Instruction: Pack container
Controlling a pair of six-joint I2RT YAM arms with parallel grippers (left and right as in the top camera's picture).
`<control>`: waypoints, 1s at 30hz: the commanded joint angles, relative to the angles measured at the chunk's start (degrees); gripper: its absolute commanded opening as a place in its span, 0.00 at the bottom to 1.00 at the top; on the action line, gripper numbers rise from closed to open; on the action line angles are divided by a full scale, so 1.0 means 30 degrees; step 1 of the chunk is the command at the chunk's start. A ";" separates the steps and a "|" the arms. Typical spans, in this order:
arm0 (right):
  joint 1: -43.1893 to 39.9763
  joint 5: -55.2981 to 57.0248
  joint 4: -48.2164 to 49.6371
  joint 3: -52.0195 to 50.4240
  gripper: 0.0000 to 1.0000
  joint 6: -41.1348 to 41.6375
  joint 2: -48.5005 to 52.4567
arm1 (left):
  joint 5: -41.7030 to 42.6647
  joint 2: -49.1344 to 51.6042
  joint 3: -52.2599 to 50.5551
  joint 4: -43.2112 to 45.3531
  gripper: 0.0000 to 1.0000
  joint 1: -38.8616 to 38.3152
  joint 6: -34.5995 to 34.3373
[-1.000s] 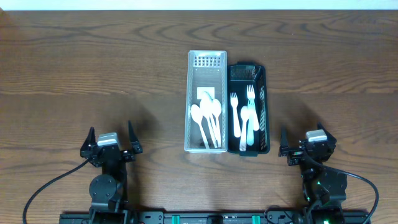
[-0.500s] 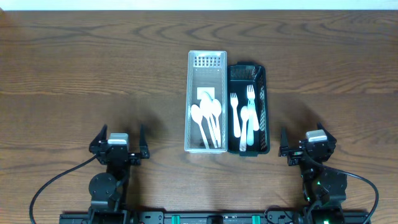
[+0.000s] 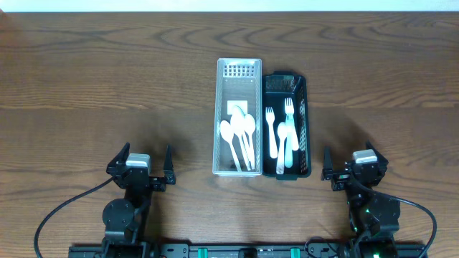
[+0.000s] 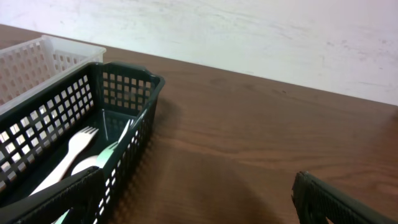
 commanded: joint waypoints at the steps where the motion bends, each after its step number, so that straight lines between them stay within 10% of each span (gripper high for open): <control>1: 0.0160 -0.0211 -0.0073 -0.0029 0.99 0.0342 -0.0051 | 0.0474 -0.0117 -0.0459 -0.0393 0.98 0.0080 -0.0233; 30: 0.0160 -0.0211 -0.0073 -0.0029 0.99 0.0342 -0.0051 | 0.0474 -0.0117 -0.0459 -0.0393 0.98 0.0080 -0.0233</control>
